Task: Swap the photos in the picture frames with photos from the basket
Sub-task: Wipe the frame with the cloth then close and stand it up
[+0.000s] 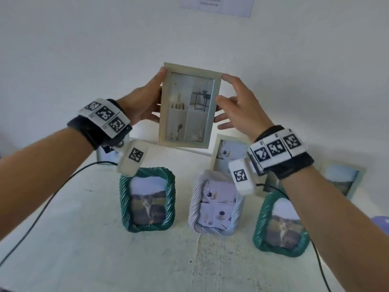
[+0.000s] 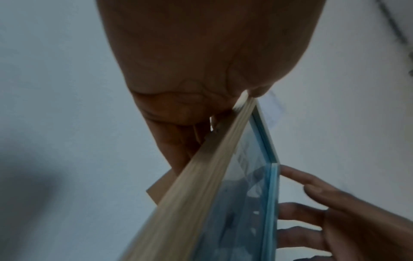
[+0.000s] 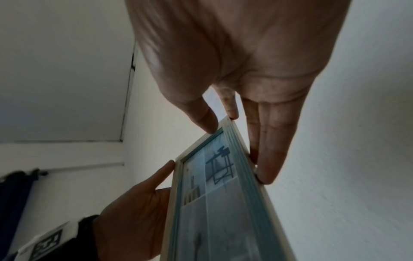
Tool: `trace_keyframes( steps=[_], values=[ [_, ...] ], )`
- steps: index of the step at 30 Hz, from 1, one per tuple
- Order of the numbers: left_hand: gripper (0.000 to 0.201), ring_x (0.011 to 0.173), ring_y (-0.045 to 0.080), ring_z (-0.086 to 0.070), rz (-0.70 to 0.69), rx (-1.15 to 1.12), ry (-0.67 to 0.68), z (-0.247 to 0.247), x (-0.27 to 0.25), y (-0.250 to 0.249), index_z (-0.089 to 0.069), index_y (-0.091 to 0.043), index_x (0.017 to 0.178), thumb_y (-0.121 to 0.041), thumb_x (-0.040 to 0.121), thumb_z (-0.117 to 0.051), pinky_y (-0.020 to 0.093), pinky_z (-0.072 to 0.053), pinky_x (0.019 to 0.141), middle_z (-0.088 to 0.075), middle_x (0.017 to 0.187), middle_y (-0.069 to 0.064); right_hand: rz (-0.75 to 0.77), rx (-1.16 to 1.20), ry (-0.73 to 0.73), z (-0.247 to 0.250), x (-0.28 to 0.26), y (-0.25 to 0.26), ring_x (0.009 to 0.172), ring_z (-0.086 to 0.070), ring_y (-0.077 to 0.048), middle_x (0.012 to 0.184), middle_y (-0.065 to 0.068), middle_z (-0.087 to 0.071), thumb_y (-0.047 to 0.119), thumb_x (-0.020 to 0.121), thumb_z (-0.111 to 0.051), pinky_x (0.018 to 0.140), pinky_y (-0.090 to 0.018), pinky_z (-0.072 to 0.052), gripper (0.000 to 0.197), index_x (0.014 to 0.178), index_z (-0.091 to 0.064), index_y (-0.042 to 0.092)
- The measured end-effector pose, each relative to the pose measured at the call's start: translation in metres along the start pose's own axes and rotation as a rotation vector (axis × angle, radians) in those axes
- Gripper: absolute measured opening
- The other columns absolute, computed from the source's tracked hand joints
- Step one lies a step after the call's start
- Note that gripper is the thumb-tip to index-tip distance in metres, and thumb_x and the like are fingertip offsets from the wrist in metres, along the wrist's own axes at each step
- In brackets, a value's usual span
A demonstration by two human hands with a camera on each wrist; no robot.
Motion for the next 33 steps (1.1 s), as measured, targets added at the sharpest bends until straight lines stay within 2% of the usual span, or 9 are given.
trace_keyframes(
  steps=[6, 8, 11, 15, 17, 21, 26, 31, 33],
  values=[
    [0.081, 0.093, 0.026, -0.068, 0.166, -0.085, 0.122, 0.018, 0.059, 0.053, -0.063, -0.012, 0.118, -0.070, 0.094, -0.011, 0.043, -0.052, 0.087, -0.071, 0.106, 0.009, -0.148, -0.052, 0.128, -0.031, 0.052, -0.038, 0.089, -0.070, -0.022, 0.108, -0.013, -0.062, 0.025, 0.099, -0.046, 0.075, -0.040, -0.061, 0.045, 0.142, -0.034, 0.023],
    [0.079, 0.095, 0.027, -0.065, 0.195, -0.104, 0.148, 0.021, 0.074, 0.072, -0.061, -0.010, 0.121, -0.067, 0.095, -0.014, 0.044, -0.051, 0.090, -0.067, 0.110, 0.012, -0.212, -0.023, 0.144, -0.038, 0.066, -0.053, 0.091, -0.070, -0.025, 0.110, -0.016, -0.061, 0.024, 0.100, -0.047, 0.077, -0.041, -0.060, 0.039, 0.137, -0.039, 0.017],
    [0.077, 0.093, 0.025, -0.066, 0.233, -0.131, 0.194, 0.024, 0.093, 0.101, -0.061, -0.010, 0.123, -0.066, 0.093, -0.017, 0.042, -0.051, 0.088, -0.068, 0.108, 0.010, -0.276, -0.024, 0.168, -0.047, 0.079, -0.073, 0.091, -0.070, -0.025, 0.110, -0.017, -0.062, 0.027, 0.100, -0.049, 0.078, -0.040, -0.060, 0.033, 0.129, -0.045, 0.012],
    [0.076, 0.099, 0.026, -0.063, 0.284, -0.174, 0.259, 0.020, 0.113, 0.138, -0.063, -0.014, 0.121, -0.068, 0.087, -0.023, 0.043, -0.047, 0.096, -0.066, 0.114, 0.010, -0.317, -0.124, 0.255, -0.062, 0.089, -0.095, 0.093, -0.069, -0.022, 0.110, -0.014, -0.061, 0.030, 0.100, -0.047, 0.082, -0.037, -0.059, 0.044, 0.140, -0.035, 0.014],
    [0.077, 0.100, 0.027, -0.062, 0.314, -0.188, 0.264, 0.017, 0.120, 0.154, -0.063, -0.013, 0.122, -0.069, 0.081, -0.028, 0.046, -0.046, 0.097, -0.066, 0.115, 0.011, -0.348, -0.166, 0.319, -0.071, 0.092, -0.105, 0.095, -0.068, -0.023, 0.112, -0.015, -0.060, 0.031, 0.100, -0.048, 0.085, -0.038, -0.058, 0.048, 0.142, -0.033, 0.013],
    [0.076, 0.093, 0.026, -0.062, 0.358, -0.221, 0.247, 0.012, 0.126, 0.180, -0.065, -0.013, 0.113, -0.069, 0.072, -0.035, 0.042, -0.048, 0.089, -0.067, 0.107, 0.011, -0.433, -0.172, 0.397, -0.082, 0.096, -0.124, 0.098, -0.067, -0.025, 0.114, -0.019, -0.060, 0.032, 0.100, -0.049, 0.089, -0.040, -0.056, 0.049, 0.142, -0.034, 0.011],
    [0.085, 0.096, 0.027, -0.061, 0.376, -0.208, 0.248, 0.008, 0.124, 0.199, -0.065, -0.013, 0.112, -0.075, 0.057, -0.045, 0.042, -0.046, 0.091, -0.067, 0.108, 0.011, -0.488, -0.200, 0.467, -0.091, 0.093, -0.139, 0.097, -0.067, -0.025, 0.114, -0.017, -0.061, 0.030, 0.100, -0.049, 0.088, -0.039, -0.057, 0.047, 0.140, -0.035, 0.010],
    [0.083, 0.102, 0.027, -0.063, 0.384, -0.203, 0.234, 0.005, 0.120, 0.203, -0.063, -0.016, 0.113, -0.077, 0.061, -0.043, 0.042, -0.046, 0.092, -0.069, 0.110, 0.009, -0.495, -0.228, 0.483, -0.092, 0.093, -0.144, 0.097, -0.067, -0.024, 0.115, -0.015, -0.062, 0.026, 0.100, -0.048, 0.085, -0.034, -0.057, 0.047, 0.142, -0.034, 0.011],
    [0.081, 0.106, 0.028, -0.062, 0.378, -0.164, 0.226, 0.005, 0.118, 0.201, -0.062, -0.018, 0.114, -0.077, 0.064, -0.040, 0.045, -0.045, 0.096, -0.067, 0.114, 0.010, -0.491, -0.259, 0.486, -0.091, 0.095, -0.143, 0.096, -0.067, -0.024, 0.114, -0.013, -0.063, 0.026, 0.099, -0.049, 0.085, -0.035, -0.057, 0.047, 0.141, -0.036, 0.012]
  ],
)
Point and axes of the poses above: each hand's wrist, its own x-axis towards the middle knuckle, its own z-axis out of the back of the hand, y = z × x, the point moved 7 cm from there along x, towards the middle knuckle
